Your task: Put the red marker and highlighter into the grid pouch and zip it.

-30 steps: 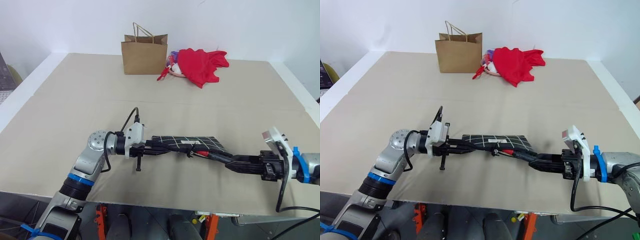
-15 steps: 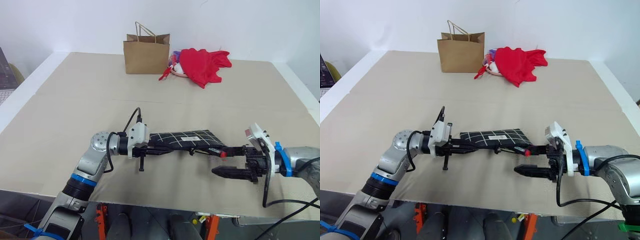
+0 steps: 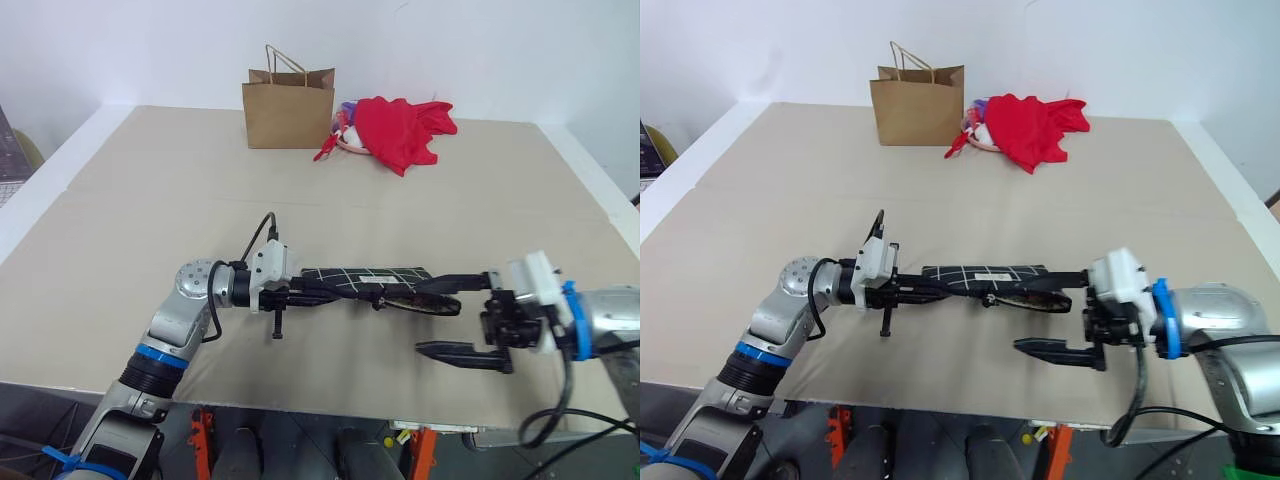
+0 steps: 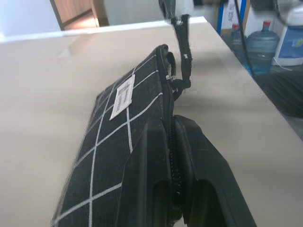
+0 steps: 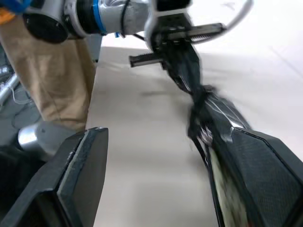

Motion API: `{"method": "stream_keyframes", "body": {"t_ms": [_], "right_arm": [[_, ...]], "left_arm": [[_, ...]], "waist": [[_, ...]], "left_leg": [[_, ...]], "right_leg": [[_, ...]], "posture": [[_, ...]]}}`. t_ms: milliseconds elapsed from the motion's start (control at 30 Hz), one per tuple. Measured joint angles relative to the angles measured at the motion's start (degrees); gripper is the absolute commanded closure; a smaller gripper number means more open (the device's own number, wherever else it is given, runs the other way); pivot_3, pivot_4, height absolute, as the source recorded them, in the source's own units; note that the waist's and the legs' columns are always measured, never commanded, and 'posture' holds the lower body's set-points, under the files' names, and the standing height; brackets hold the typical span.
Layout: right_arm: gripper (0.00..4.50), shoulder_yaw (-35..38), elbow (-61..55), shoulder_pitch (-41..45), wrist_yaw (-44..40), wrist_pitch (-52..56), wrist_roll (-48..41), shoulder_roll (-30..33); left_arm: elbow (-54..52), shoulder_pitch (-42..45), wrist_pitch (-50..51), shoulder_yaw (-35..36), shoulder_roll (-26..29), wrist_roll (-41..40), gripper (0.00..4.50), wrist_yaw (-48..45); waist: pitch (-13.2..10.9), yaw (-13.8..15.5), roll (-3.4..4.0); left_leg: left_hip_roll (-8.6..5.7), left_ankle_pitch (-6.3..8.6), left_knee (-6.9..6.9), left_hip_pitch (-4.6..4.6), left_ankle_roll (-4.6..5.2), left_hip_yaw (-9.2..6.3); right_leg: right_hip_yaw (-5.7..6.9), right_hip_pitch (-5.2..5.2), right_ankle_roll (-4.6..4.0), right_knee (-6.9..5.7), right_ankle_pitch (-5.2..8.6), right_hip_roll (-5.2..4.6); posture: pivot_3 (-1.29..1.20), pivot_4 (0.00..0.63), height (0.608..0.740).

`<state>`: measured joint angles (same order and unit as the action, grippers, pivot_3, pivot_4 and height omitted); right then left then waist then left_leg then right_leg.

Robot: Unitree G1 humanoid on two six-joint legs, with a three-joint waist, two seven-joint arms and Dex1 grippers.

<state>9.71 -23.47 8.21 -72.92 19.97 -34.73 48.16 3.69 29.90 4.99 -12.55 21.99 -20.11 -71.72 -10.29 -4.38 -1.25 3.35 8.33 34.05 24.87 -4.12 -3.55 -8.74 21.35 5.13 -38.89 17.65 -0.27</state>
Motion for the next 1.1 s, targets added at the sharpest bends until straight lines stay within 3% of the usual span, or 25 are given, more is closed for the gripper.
{"method": "stream_keyframes", "body": {"t_ms": [200,233,300,400,500,533,600,967,1067,1100], "right_arm": [[0.08,-8.40,5.42,6.17,3.52,-5.81,6.68,-7.26],[0.30,-9.67,6.01,6.85,3.62,-6.82,7.57,-8.00],[0.79,-10.75,7.59,7.58,3.59,-8.98,8.67,-9.28],[1.99,-11.14,9.54,7.86,2.73,-12.08,9.21,-9.92],[3.38,-11.12,11.04,7.85,0.66,-16.15,9.25,-9.90],[4.04,-11.12,11.45,7.82,0.25,-16.93,9.25,-9.88],[4.48,-11.12,11.47,7.81,-0.12,-17.52,9.23,-9.87],[4.48,-9.42,11.49,6.71,0.56,-18.54,8.98,-9.32],[4.48,-7.02,12.69,5.32,0.28,-18.36,8.66,-6.12],[4.48,-2.28,15.40,2.62,-0.99,-18.35,8.04,-1.38]], "left_arm": [[-0.34,-0.01,0.13,-0.05,-0.17,-0.15,4.50,0.04],[-0.35,-0.01,0.13,-0.05,-0.16,-0.14,4.50,0.10],[-0.36,-0.01,0.13,-0.05,-0.09,-0.13,4.50,0.20],[-0.46,-0.03,0.12,-0.05,0.01,-0.11,4.50,0.39],[-0.87,-0.21,0.10,-0.05,0.63,-0.10,4.50,0.54],[-1.07,-0.29,0.09,-0.05,0.67,-0.10,4.50,0.61],[-1.24,-0.34,0.09,-0.07,0.67,-0.10,4.50,0.83],[-1.31,-0.33,-0.19,-0.18,0.84,-0.07,4.50,1.09],[-1.26,-0.38,-0.69,-0.41,0.98,0.00,4.50,0.97],[-1.02,-0.40,-1.42,-0.53,1.14,0.17,4.50,0.58]], "waist": [[0.00,0.10,0.00],[-0.01,0.12,-0.01],[-0.01,0.15,-0.01],[0.00,0.18,-0.01],[0.00,0.18,-0.01],[0.00,0.18,0.00],[0.00,0.18,-0.01],[0.00,0.21,0.00],[-0.01,0.30,-0.01],[-0.01,0.79,0.00]], "left_leg": [[0.00,0.00,-0.06,0.00,-0.01,-0.04],[0.00,0.00,-0.07,0.01,-0.01,-0.07],[-0.01,0.00,-0.07,0.01,-0.01,-0.07],[-0.01,0.00,-0.06,0.01,-0.01,-0.08],[0.00,0.00,-0.06,-0.01,-0.01,-0.08],[-0.01,0.00,-0.06,-0.01,-0.01,-0.08],[0.00,0.00,-0.06,-0.01,-0.01,-0.08],[-0.01,-0.01,-0.06,-0.01,-0.01,-0.09],[-0.02,-0.01,-0.05,-0.01,-0.01,-0.09],[-0.09,0.00,-0.04,0.00,-0.01,-0.09]], "right_leg": [[0.05,0.01,-0.01,-0.01,0.01,0.00],[0.07,0.00,-0.01,-0.01,0.02,0.00],[0.08,0.00,-0.01,-0.01,0.02,0.00],[0.09,-0.01,-0.01,-0.01,0.02,-0.01],[0.08,-0.01,-0.01,-0.02,0.02,0.00],[0.09,-0.01,-0.01,-0.03,0.01,0.00],[0.09,-0.01,-0.02,-0.04,0.01,0.00],[0.09,-0.02,-0.02,-0.05,0.01,0.00],[0.09,-0.04,-0.01,-0.04,0.02,-0.02],[0.10,-0.04,0.01,-0.04,0.03,-0.08]], "posture": [[0.00,0.150,0.740],[0.00,0.150,0.740],[0.00,0.150,0.740],[0.00,0.150,0.740],[0.00,0.150,0.740],[0.00,0.150,0.740],[0.00,0.150,0.740],[0.00,0.150,0.740],[0.00,0.150,0.740],[0.00,0.150,0.740]]}}
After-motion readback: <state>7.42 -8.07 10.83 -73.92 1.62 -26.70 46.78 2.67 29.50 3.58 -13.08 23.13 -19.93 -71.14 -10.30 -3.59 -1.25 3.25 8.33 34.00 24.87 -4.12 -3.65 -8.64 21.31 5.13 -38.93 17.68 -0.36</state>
